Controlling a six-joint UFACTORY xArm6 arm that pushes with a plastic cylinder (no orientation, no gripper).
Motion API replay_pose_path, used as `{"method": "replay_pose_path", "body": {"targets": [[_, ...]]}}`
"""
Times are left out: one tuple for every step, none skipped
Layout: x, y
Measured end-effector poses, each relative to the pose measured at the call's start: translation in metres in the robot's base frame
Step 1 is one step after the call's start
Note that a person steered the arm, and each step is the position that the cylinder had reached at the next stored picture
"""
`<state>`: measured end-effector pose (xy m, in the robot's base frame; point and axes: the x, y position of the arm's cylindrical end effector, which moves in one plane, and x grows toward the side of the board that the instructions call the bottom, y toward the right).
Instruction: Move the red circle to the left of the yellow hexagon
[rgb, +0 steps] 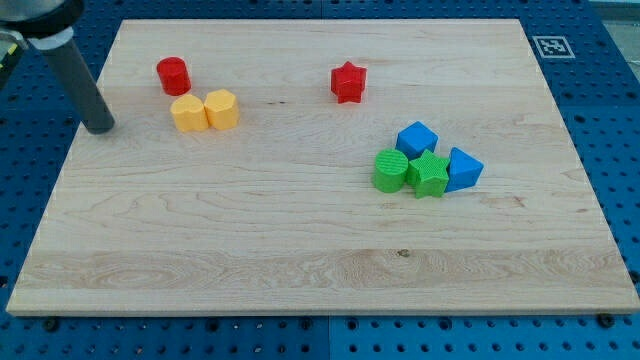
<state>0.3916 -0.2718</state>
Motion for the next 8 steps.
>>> {"method": "replay_pose_path", "body": {"targets": [[-0.002, 0.032], [0.008, 0.075], [0.009, 0.105], [0.003, 0.089], [-0.01, 0.084], [-0.013, 0.112], [-0.013, 0.151], [-0.017, 0.142]]}}
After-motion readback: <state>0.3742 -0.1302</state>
